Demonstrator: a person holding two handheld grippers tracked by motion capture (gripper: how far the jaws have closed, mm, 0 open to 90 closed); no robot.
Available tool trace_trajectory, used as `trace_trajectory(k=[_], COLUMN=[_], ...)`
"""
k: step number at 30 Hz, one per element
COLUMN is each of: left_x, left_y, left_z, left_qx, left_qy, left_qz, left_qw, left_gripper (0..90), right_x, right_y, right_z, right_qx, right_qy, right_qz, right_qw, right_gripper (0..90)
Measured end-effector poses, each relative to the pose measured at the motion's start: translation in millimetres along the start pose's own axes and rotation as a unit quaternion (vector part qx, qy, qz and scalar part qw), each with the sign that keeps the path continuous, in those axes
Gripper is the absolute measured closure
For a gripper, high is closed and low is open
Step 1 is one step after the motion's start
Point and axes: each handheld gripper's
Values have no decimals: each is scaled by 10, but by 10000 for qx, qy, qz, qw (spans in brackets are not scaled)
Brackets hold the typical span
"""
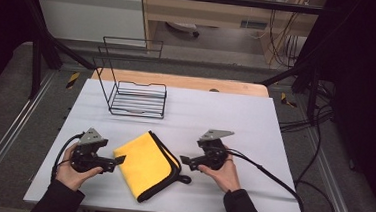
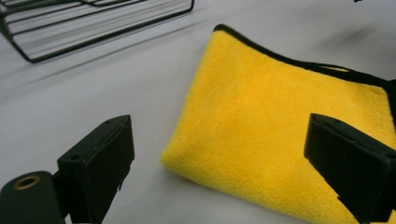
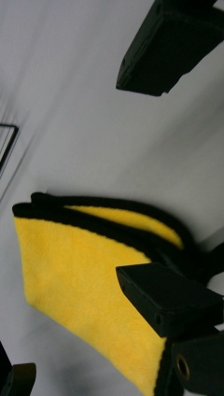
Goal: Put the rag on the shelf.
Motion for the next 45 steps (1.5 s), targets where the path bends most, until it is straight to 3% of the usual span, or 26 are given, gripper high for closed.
trace_trajectory(k=[3, 4, 5, 10, 12, 17, 23, 24, 28, 37, 41, 45], left_x=[-61, -78, -94, -144, -160, -178, -198, -203, -221, -232, -200, -152], left_y=[14, 15, 13, -11, -17, -15, -22, -25, -34, 0, 117, 240], left_z=[-53, -68, -83, -135, -140, -147, -148, -148, -152, -149, -91, -52], left_qx=[-35, -30, -36, -26, -3, -32, -3, 10, 48, 53, 74, -87], left_qy=[-49, -61, -68, -139, -171, -212, -210, -222, -291, -427, -630, -658], left_qz=[76, 79, 82, 126, 151, 170, 261, 281, 325, 357, 308, 362], left_qw=[10000, 9999, 9999, 9998, 9997, 9996, 9994, 9994, 9990, 9984, 9975, 9971], left_gripper=[82, 82, 79, 79, 79, 81, 81, 81, 81, 99, 151, 212], right_x=[-92, -92, -119, -106, -106, -154, -179, -185, -196, -296, -337, -348], right_y=[226, 226, 357, 569, 590, 676, 668, 669, 666, 581, 509, 453], right_z=[80, 80, 98, 81, 78, 51, 42, 39, 31, -21, -71, -148], right_qx=[-86, -86, -198, -489, -508, -661, -766, -801, -860, -622, -515, -389], right_qy=[-60, -60, -20, -9, 2, -162, 21, 112, 311, 642, 776, 854], right_qz=[147, 147, 250, 246, 259, 357, 452, 505, 621, 198, -84, -229], right_qw=[9998, 9998, 9995, 9985, 9984, 9970, 9960, 9954, 9939, 9958, 9956, 9953], right_gripper=[212, 212, 249, 338, 347, 486, 603, 668, 766, 812, 812, 809])
Point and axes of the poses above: each handheld gripper's, and its own axes: y roughly forward along the jaws, z roughly out of its top, x roughly to its right, and after that the axes turned 4 degrees about y, right-handed
